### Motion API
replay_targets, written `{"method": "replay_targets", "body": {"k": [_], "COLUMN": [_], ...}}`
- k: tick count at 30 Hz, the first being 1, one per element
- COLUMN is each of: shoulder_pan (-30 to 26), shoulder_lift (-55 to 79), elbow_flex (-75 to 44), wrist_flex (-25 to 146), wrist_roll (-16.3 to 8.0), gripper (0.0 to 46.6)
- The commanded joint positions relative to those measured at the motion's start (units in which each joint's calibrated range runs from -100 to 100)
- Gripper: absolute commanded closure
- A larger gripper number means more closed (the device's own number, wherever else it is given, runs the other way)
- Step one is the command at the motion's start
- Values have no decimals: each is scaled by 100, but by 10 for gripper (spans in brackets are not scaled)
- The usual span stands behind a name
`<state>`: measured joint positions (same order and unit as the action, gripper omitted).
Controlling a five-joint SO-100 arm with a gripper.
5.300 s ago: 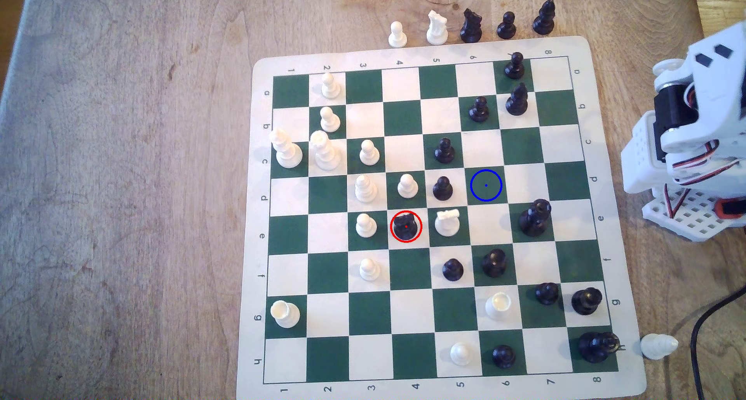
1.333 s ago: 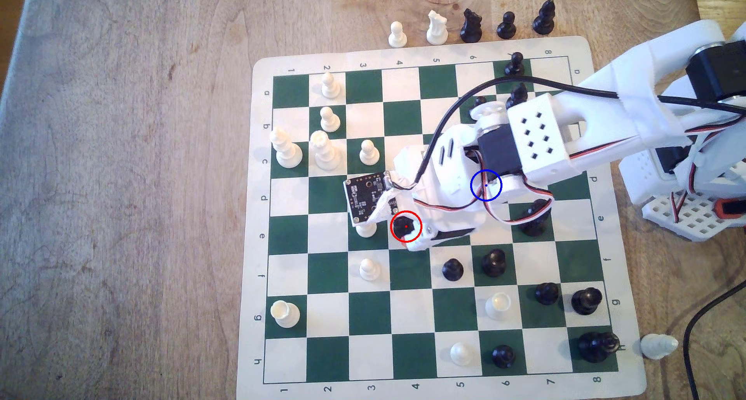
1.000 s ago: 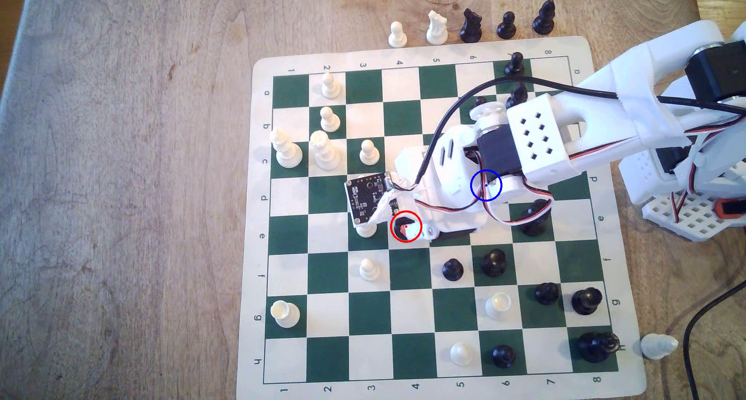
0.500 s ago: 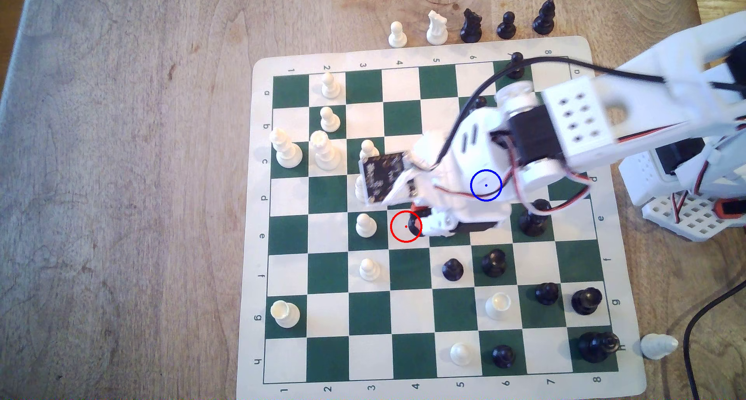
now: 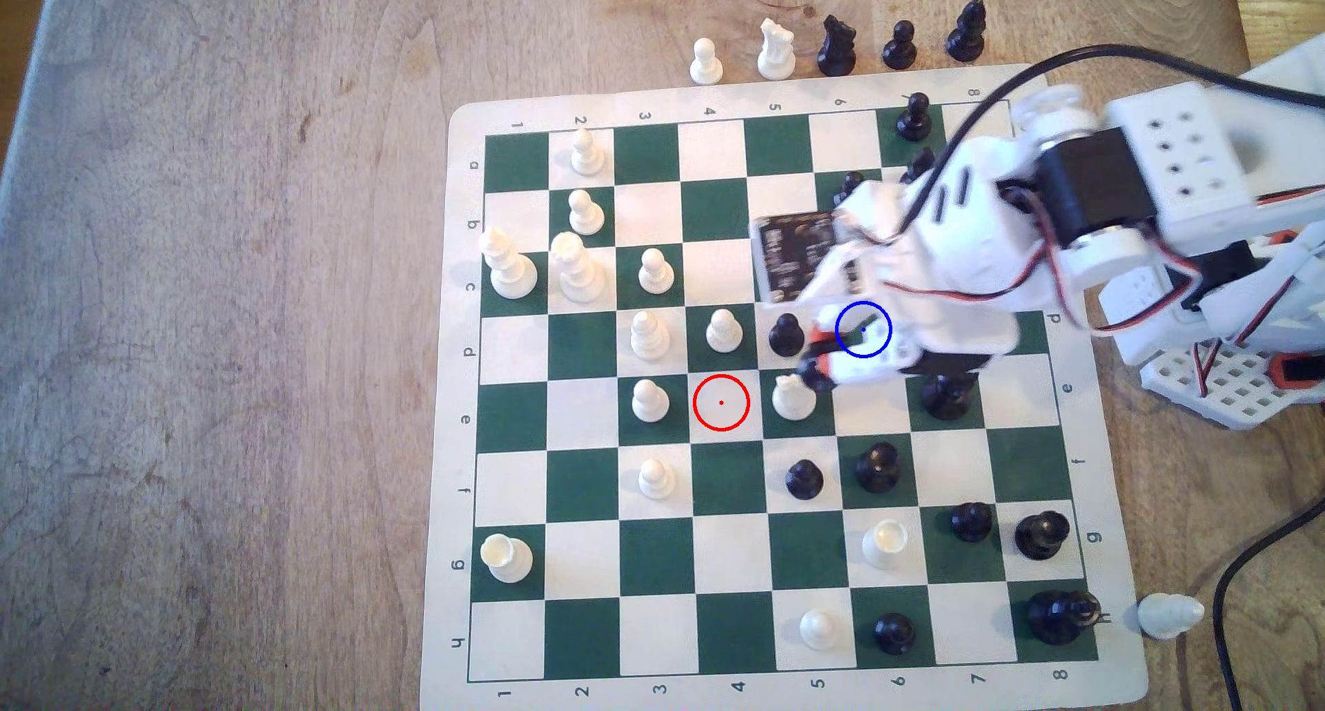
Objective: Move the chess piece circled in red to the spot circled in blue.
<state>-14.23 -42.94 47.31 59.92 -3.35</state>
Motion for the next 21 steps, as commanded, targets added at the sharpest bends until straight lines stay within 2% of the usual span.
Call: {"method": "replay_targets", "body": {"k": [1, 12, 21], "shoulder_pan": [58, 465, 661], "shoulder_lift": [-782, -1903, -1725], "elbow_flex": [192, 1398, 2041], "wrist_flex": [200, 257, -423], "wrist_roll": [-20, 68, 103], "gripper": [464, 464, 464]}}
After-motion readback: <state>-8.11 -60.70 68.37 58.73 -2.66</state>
